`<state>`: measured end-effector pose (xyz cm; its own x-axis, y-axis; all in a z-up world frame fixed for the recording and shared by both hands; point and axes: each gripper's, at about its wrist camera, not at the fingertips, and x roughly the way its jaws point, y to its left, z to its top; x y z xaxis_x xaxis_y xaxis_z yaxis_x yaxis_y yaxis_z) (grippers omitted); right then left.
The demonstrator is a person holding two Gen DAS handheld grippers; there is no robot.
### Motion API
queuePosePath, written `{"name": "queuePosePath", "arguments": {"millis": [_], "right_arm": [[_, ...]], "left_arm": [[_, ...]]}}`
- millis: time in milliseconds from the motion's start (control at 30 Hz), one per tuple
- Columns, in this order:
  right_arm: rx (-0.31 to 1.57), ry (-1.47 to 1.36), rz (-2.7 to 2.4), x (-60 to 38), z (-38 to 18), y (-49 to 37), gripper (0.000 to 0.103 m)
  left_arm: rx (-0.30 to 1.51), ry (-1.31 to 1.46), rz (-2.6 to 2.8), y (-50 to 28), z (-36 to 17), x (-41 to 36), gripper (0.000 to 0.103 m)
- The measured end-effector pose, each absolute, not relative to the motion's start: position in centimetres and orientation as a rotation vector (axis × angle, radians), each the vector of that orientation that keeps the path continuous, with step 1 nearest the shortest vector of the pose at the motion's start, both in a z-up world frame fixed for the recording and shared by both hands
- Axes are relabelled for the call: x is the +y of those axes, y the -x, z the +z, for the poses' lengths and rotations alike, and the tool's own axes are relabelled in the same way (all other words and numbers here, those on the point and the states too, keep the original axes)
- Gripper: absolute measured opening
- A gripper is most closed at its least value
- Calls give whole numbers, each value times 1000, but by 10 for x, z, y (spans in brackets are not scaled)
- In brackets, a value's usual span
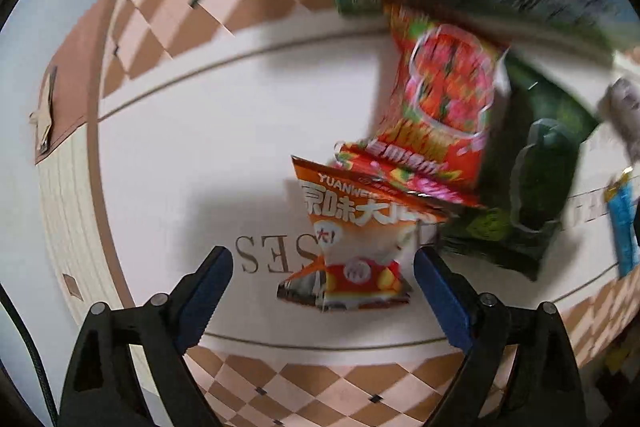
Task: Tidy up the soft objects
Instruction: 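Grasp the orange snack bag with left tool while right grasps green bag, then lower both snack bags into the box and release them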
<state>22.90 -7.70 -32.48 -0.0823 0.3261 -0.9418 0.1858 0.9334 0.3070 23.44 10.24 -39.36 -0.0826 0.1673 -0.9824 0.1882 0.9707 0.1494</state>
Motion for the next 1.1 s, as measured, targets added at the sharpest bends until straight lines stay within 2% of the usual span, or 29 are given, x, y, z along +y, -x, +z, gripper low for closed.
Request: {"name": "queuePosePath", "arguments": {"millis": [33, 67, 100, 167, 400, 667, 867, 1100], "right_arm": [[1675, -400, 116, -75, -330, -232, 103], [1693, -410, 111, -70, -338, -233, 103], [1708, -419, 110, -66, -344, -234, 103], [1738, -432, 103, -56, -359, -236, 102], [1841, -332, 29, -20, -405, -244, 52], [1886, 1, 126, -26, -403, -190, 46], [1948, 37, 141, -57, -407, -132, 46], [1923, -7, 98, -64, -405, -125, 47]], "left_arm": [[1667, -261, -18, -235, -399, 105, 82], [1680, -227, -12, -235, -403, 109, 62], [1696, -194, 8, -235, -406, 115, 46], [1720, -108, 60, -234, -410, 131, 42], [1771, 70, 110, -219, -421, 163, 42], [1784, 93, 33, -165, -412, 131, 42], [1789, -1, -10, -135, -418, 84, 42], [1815, -26, -9, -129, -442, 63, 43]]}}
